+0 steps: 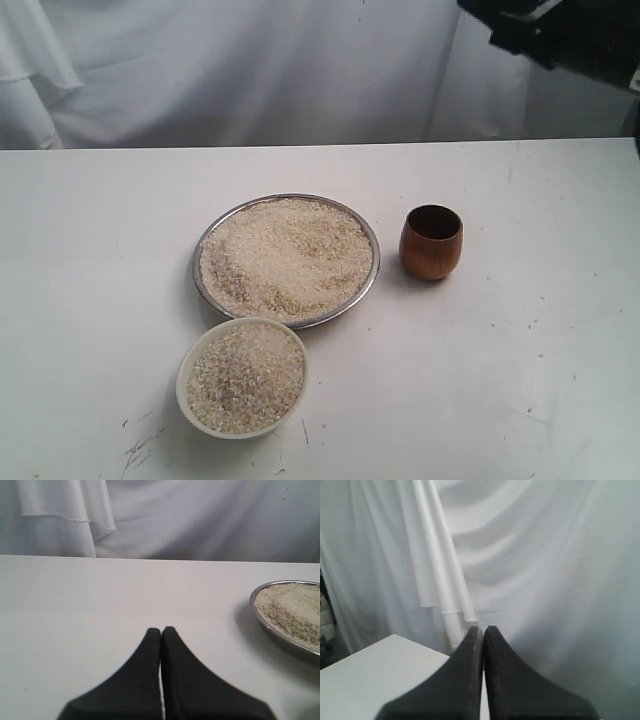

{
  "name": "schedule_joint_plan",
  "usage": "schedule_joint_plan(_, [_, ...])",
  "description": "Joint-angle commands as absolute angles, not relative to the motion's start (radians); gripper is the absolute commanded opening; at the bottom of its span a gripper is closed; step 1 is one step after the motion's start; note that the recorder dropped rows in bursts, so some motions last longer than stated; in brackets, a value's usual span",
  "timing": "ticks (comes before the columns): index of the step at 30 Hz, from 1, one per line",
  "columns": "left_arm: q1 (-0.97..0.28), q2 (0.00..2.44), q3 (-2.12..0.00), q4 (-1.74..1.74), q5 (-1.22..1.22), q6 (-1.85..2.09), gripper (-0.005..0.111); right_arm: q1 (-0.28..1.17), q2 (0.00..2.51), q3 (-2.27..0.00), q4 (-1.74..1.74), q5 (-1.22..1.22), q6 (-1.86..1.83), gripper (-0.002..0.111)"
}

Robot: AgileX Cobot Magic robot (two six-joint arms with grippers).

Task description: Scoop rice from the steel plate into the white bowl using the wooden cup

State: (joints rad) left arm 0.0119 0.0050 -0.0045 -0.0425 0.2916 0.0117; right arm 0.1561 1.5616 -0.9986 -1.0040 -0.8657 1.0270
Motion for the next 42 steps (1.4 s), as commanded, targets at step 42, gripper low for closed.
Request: schedule_joint_plan(42, [0.010,0.000,0.000,-0.043,0.285,0.009,0.000,0.201,0.607,-0.712,-1.582,0.000,1.626,0.000])
